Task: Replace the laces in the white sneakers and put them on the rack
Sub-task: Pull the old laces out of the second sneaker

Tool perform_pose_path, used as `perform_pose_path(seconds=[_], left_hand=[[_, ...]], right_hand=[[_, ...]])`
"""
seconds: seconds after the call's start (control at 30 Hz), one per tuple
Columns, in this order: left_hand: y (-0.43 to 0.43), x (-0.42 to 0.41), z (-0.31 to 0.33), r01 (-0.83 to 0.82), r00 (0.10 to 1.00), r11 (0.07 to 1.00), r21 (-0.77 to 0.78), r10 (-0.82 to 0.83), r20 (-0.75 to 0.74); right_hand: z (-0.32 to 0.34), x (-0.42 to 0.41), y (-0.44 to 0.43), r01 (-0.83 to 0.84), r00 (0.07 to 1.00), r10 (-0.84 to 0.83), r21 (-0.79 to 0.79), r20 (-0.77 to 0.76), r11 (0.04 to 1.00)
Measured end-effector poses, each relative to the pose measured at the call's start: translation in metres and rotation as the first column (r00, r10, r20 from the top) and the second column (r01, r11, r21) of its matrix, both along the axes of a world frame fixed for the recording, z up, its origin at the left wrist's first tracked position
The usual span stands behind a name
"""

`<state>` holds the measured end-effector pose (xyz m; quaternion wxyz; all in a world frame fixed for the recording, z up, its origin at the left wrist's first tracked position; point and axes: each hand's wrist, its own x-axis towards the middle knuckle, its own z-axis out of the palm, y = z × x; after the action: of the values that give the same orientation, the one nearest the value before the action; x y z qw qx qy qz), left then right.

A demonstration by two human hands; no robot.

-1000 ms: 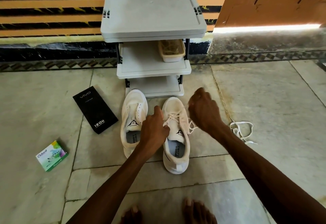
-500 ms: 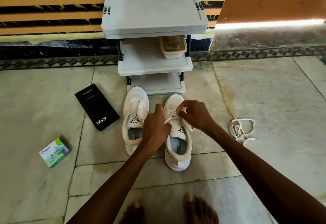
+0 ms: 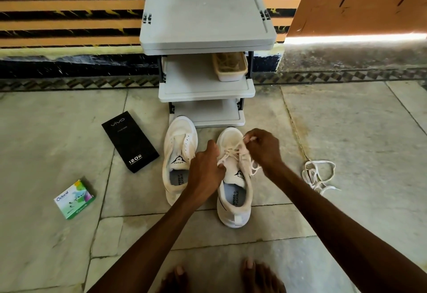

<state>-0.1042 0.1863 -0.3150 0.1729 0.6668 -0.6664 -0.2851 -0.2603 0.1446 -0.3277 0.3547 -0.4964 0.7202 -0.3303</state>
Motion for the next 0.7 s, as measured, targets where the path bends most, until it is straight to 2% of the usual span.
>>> perform_pose_path(seconds=[0.03,0.07,0.1,0.17,0.2,0.23,0.27,0.3,0.33,0.37,0.4,0.43,0.47,0.5,0.53,0.6,0.63,0.7], left_hand=[[0.0,0.0,0.0,0.001,1.0,1.0,0.0,-0.001,0.005],[-0.001,-0.001,0.0,0.001,1.0,1.0,0.002,-0.001,0.012],[-0.001,-0.001,0.0,0.002,1.0,1.0,0.003,-0.002,0.018],[-0.001,-0.002,0.0,0.007,1.0,1.0,0.009,-0.007,0.023],[0.0,-0.002,0.0,0.01,1.0,1.0,0.011,-0.01,0.026],[0.0,-0.002,-0.001,0.011,1.0,1.0,0.013,-0.011,0.028],[0.0,-0.002,-0.001,0.009,1.0,1.0,0.013,-0.009,0.026],[0.0,-0.002,0.0,0.005,1.0,1.0,0.013,-0.005,0.026],[0.0,-0.001,0.0,-0.001,1.0,1.0,0.016,0.0,0.028],[-0.001,-0.001,0.0,-0.008,1.0,1.0,0.018,0.007,0.029],[-0.001,-0.001,0.0,-0.014,0.999,1.0,0.025,0.013,0.031],[0.0,-0.001,0.001,-0.017,0.999,0.999,0.034,0.016,0.028],[0.0,-0.002,0.001,-0.018,1.0,0.999,0.04,0.017,0.022],[0.0,-0.003,0.001,-0.013,1.0,0.999,0.041,0.012,0.022],[0.0,-0.004,0.0,-0.005,1.0,0.999,0.035,0.004,0.031],[0.0,-0.007,-0.001,-0.004,0.998,1.0,0.022,0.003,0.061],[0.001,-0.008,-0.001,-0.012,0.998,1.0,0.019,0.011,0.066],[0.001,-0.01,-0.002,-0.027,0.998,1.0,0.016,0.026,0.062]], right_hand=[[0.002,-0.005,-0.002,0.13,0.956,-0.144,0.07,0.256,0.989],[0.003,-0.009,-0.004,0.203,0.834,-0.254,0.155,0.49,0.967],[0.005,-0.011,-0.005,0.237,0.655,-0.337,0.239,0.676,0.942],[0.008,-0.009,-0.005,0.242,0.295,-0.412,0.35,0.862,0.905],[0.009,-0.006,-0.005,0.247,0.18,-0.419,0.371,0.89,0.895],[0.01,-0.002,-0.005,0.25,0.132,-0.429,0.388,0.894,0.887],[0.01,0.002,-0.004,0.246,0.159,-0.429,0.386,0.889,0.889],[0.011,0.005,-0.004,0.239,0.256,-0.415,0.359,0.873,0.902],[0.01,0.005,-0.004,0.227,0.405,-0.371,0.301,0.836,0.926],[0.009,0.003,-0.005,0.202,0.599,-0.281,0.197,0.75,0.959],[0.008,0.0,-0.005,0.137,0.798,-0.141,0.052,0.586,0.989],[0.006,-0.005,-0.005,0.015,0.939,0.02,-0.099,0.344,0.995],[0.004,-0.009,-0.005,-0.144,0.982,0.166,-0.205,0.092,0.968],[0.001,-0.011,-0.003,-0.308,0.951,0.289,-0.236,-0.112,0.922],[-0.002,-0.013,0.0,-0.447,0.878,0.384,-0.204,-0.286,0.871],[-0.007,-0.013,0.005,-0.624,0.677,0.485,-0.082,-0.553,0.777],[-0.01,-0.014,0.006,-0.659,0.608,0.507,-0.031,-0.611,0.752],[-0.013,-0.016,0.006,-0.67,0.575,0.531,0.015,-0.623,0.742]])
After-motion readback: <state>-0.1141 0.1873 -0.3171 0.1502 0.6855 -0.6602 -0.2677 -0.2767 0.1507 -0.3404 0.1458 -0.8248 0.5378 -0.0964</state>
